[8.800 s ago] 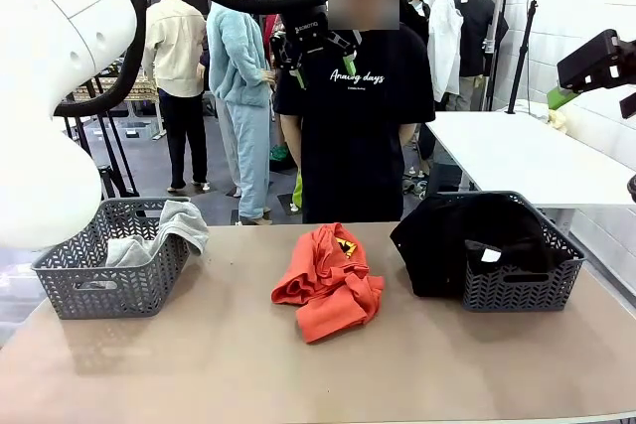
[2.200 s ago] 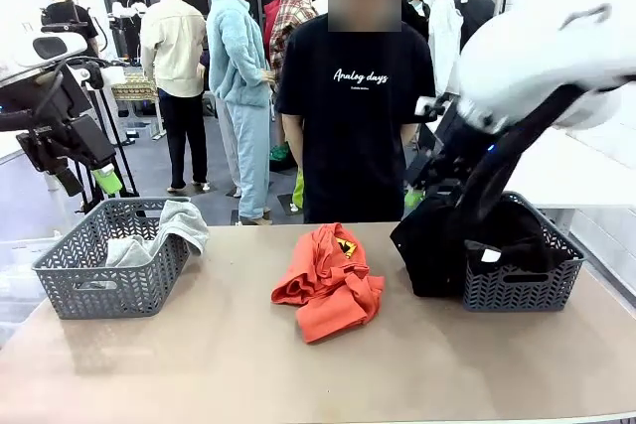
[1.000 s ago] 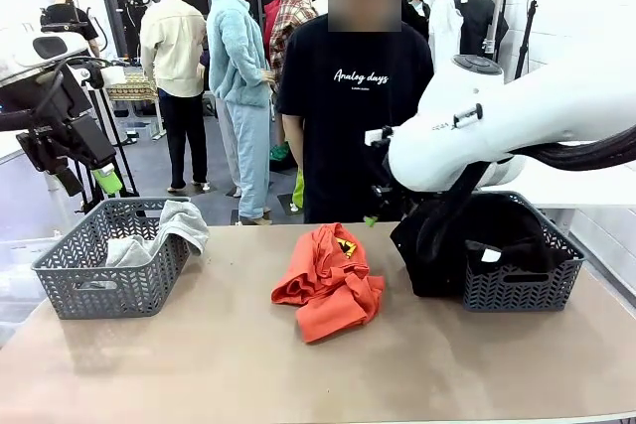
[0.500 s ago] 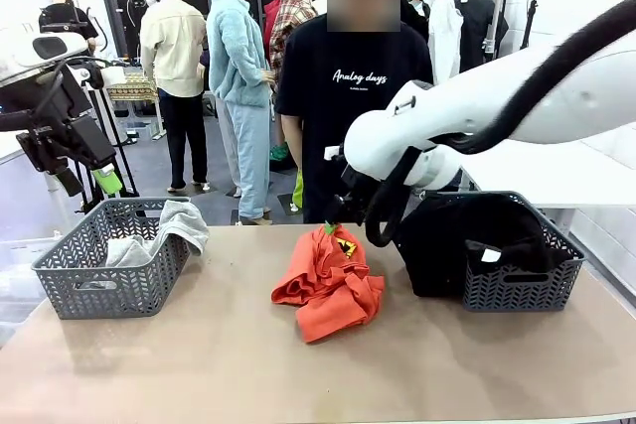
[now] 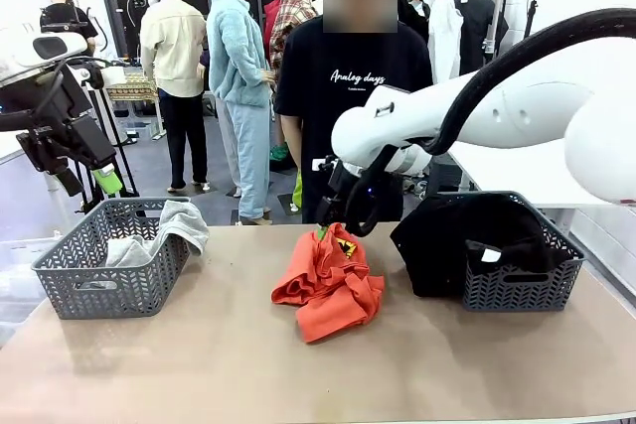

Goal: Sort the tops and bottoms.
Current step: Lift clothes from the center of the table with your right hand.

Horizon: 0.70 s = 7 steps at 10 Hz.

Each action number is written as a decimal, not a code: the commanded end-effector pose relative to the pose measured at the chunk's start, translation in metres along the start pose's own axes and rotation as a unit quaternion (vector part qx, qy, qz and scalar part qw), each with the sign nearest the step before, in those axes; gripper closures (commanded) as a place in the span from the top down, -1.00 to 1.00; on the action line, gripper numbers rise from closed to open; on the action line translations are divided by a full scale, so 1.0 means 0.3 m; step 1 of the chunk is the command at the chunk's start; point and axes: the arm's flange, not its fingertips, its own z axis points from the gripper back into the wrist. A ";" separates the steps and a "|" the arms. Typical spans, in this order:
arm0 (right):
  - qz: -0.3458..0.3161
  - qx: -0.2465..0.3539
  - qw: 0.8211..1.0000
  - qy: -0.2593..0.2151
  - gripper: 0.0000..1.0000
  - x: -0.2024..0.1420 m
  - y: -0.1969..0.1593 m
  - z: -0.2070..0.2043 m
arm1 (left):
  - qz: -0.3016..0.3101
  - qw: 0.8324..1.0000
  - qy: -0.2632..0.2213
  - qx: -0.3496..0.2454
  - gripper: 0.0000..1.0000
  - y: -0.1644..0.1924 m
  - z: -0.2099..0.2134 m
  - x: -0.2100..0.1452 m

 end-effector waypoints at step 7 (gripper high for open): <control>-0.012 -0.070 0.994 0.089 1.00 -0.029 0.053 -0.262 | -0.003 1.000 -0.005 0.007 1.00 0.005 0.003 0.000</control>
